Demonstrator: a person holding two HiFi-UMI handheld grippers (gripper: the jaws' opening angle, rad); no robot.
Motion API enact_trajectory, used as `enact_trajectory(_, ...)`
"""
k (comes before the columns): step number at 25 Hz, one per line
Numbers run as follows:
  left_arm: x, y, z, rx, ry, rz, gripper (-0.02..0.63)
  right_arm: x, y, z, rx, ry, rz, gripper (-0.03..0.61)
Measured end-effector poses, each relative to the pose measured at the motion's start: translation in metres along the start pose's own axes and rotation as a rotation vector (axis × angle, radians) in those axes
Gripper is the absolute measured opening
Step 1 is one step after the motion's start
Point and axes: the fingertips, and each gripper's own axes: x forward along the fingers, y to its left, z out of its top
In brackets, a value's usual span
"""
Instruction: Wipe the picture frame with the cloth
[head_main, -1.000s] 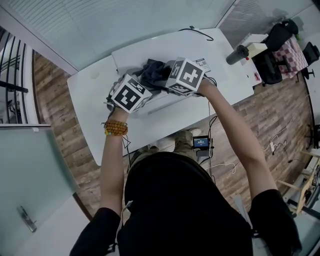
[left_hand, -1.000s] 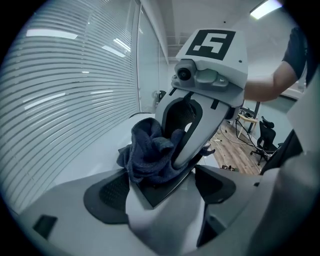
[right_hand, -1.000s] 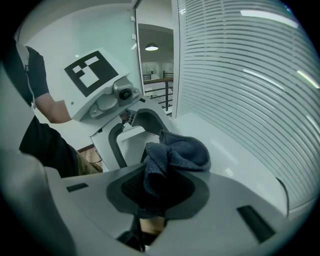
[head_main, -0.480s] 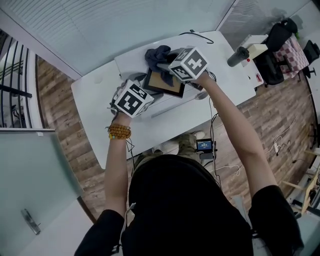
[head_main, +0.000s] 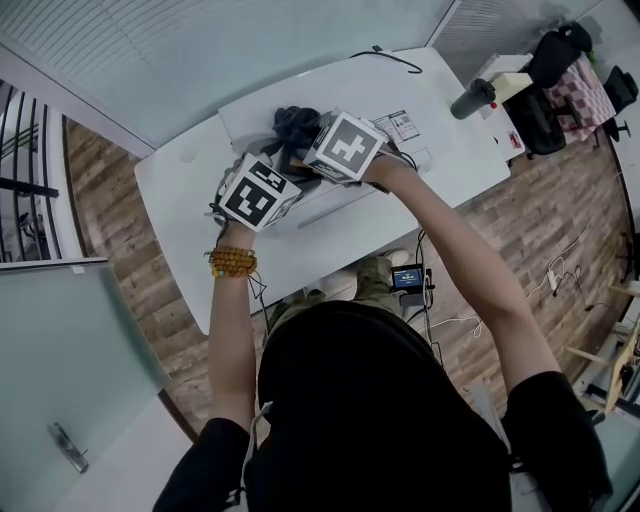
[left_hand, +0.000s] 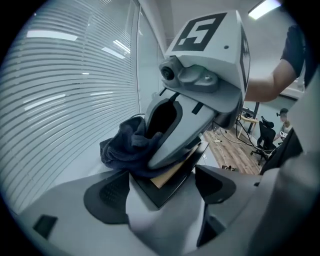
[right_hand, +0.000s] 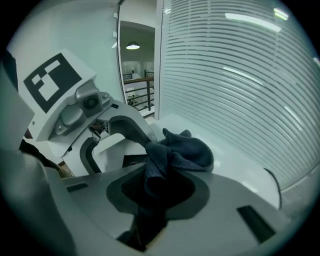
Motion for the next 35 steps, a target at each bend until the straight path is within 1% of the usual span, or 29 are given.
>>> enact_trajectory(2, 0.000, 0.000, 0.000, -0.001, 0.000, 0.001, 0.417, -0.001, 0.007, -0.002, 0.045, -0.014, 0.051, 0.067)
enact_trajectory(5, 0.000, 0.001, 0.001, -0.003, 0.000, 0.000, 0.417, -0.003, 0.020, -0.005, 0.067, -0.013, 0.127, 0.067)
enact_trajectory(8, -0.001, 0.000, 0.001, -0.004, -0.003, 0.001, 0.417, -0.014, 0.034, -0.007, 0.045, -0.023, 0.244, 0.067)
enact_trajectory(9, -0.001, -0.001, 0.001, -0.004, -0.005, 0.002, 0.417, -0.021, 0.036, -0.008, 0.028, -0.048, 0.282, 0.069)
enact_trajectory(10, -0.001, -0.002, 0.000, -0.004, -0.006, 0.002, 0.417, -0.031, 0.036, -0.009, 0.013, -0.085, 0.302, 0.071)
enact_trajectory(11, -0.001, -0.003, 0.000, -0.004, -0.006, 0.002, 0.417, -0.043, 0.030, -0.012, 0.006, -0.128, 0.292, 0.072)
enact_trajectory(12, -0.001, -0.004, 0.001, -0.002, -0.006, 0.001, 0.417, -0.056, 0.017, -0.017, 0.009, -0.168, 0.251, 0.074)
enact_trajectory(14, 0.000, -0.004, 0.002, 0.001, -0.006, 0.001, 0.417, -0.080, -0.021, -0.035, 0.037, -0.214, 0.102, 0.074)
enact_trajectory(16, 0.001, -0.003, 0.002, 0.002, -0.004, 0.000, 0.417, -0.093, -0.055, -0.059, 0.076, -0.215, -0.042, 0.074)
enact_trajectory(17, 0.001, -0.003, 0.002, 0.001, -0.002, -0.001, 0.417, -0.093, -0.063, -0.071, 0.095, -0.205, -0.082, 0.074)
enact_trajectory(18, 0.000, -0.002, 0.001, -0.001, 0.001, -0.002, 0.417, -0.089, -0.066, -0.081, 0.112, -0.193, -0.100, 0.074)
enact_trajectory(20, -0.001, -0.002, 0.001, -0.006, 0.006, -0.002, 0.417, -0.078, -0.061, -0.092, 0.155, -0.190, -0.110, 0.072)
enact_trajectory(23, 0.000, -0.003, 0.002, -0.006, 0.003, -0.002, 0.417, -0.077, -0.055, -0.097, 0.241, -0.234, -0.123, 0.069)
enact_trajectory(25, 0.000, -0.003, 0.002, -0.007, 0.007, -0.002, 0.417, -0.078, -0.050, -0.097, 0.263, -0.240, -0.114, 0.069)
enact_trajectory(29, 0.000, -0.004, 0.002, -0.015, 0.024, -0.006, 0.419, -0.078, -0.034, -0.095, 0.259, -0.228, -0.083, 0.067)
enact_trajectory(35, 0.000, -0.002, 0.001, -0.018, 0.031, -0.005, 0.419, -0.072, 0.006, -0.082, 0.221, -0.241, -0.041, 0.067)
